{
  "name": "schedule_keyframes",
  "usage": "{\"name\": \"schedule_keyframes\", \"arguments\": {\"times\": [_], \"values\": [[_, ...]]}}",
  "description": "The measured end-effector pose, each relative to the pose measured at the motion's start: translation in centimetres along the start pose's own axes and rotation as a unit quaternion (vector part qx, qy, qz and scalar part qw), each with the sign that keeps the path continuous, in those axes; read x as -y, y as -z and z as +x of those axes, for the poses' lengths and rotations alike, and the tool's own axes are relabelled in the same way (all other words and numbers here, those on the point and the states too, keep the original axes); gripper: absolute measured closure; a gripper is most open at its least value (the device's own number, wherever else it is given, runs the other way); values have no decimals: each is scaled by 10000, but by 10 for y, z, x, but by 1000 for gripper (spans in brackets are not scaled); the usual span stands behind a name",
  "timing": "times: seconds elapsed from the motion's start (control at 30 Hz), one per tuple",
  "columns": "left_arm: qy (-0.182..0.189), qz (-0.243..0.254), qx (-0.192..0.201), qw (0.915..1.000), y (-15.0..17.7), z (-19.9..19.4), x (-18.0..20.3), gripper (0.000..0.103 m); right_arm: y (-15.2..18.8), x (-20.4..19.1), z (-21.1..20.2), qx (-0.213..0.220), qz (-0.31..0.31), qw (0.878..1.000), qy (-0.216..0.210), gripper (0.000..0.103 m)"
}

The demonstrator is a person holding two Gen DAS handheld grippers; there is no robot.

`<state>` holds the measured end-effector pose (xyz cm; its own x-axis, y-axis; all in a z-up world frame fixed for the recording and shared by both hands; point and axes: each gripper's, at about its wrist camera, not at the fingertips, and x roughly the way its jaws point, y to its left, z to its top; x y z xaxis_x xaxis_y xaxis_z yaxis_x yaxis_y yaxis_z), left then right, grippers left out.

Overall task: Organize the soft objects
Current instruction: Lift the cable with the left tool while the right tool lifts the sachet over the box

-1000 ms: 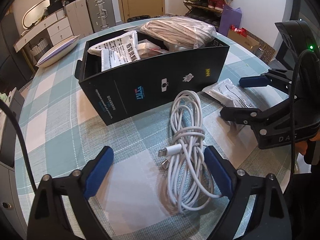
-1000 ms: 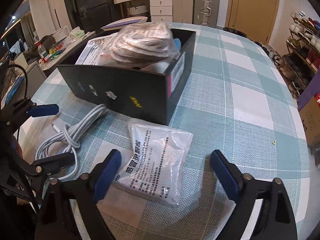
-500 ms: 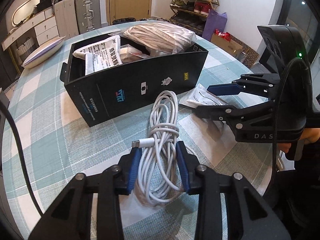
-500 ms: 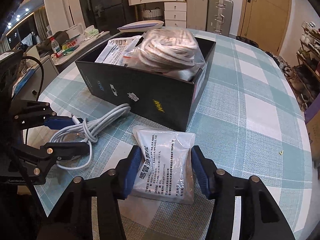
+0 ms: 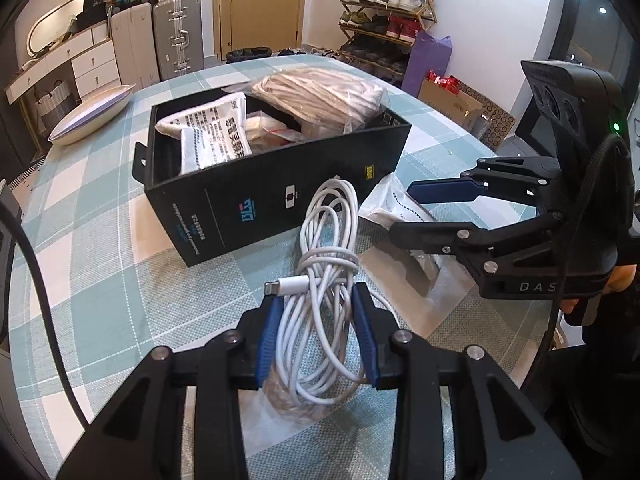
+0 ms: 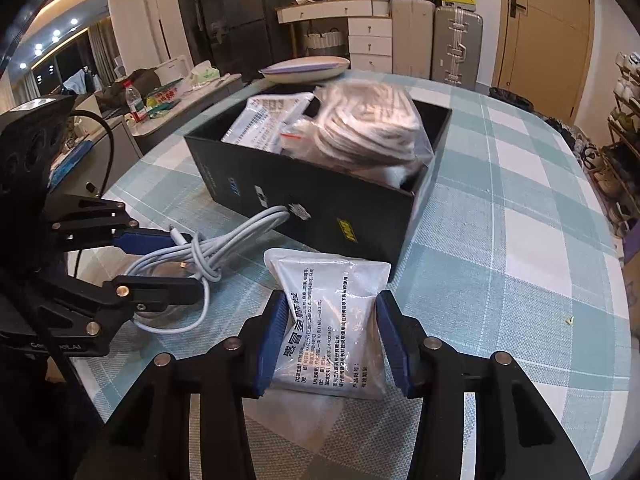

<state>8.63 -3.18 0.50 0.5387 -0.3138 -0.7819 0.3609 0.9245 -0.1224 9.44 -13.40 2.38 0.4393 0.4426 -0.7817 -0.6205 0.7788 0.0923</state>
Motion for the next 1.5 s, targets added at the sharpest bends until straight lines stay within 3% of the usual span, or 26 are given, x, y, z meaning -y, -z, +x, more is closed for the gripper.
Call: {"name": "schedule_keyframes", "arguments": {"times": [0.07,0.13,0.23,0.37,0.53,0.77,0.87,0.93,1.0,1.5], "values": [[29,-20,47,10000,-1,-4,-2,69,-3,-4,-7,138,-64,9999,-40,57],[46,-18,113,9999,-3,-8,-3,69,-4,-8,-11,221,-125,9996,-83,69],[68,-23,167,9998,-4,-12,-5,69,-5,-11,-14,292,-183,9994,-51,69],[49,-39,108,9999,-3,-10,-7,69,-4,-7,-7,59,-103,9999,43,69],[54,-15,143,9999,-5,-11,-4,70,-1,3,-2,-50,179,9997,149,43],[69,-8,189,9998,-6,-15,-4,69,4,5,17,-356,371,9986,132,37],[66,-8,189,9998,-6,-15,-5,70,6,-2,20,-336,173,9989,273,41],[63,5,194,9998,-6,-16,-5,70,6,-5,19,-316,101,9992,213,56],[72,12,205,9998,-6,-16,-6,70,7,-7,18,-300,48,9994,135,58],[101,-33,492,9987,-9,-38,-13,70,-3,-27,-34,683,-393,9967,-179,59]]}}
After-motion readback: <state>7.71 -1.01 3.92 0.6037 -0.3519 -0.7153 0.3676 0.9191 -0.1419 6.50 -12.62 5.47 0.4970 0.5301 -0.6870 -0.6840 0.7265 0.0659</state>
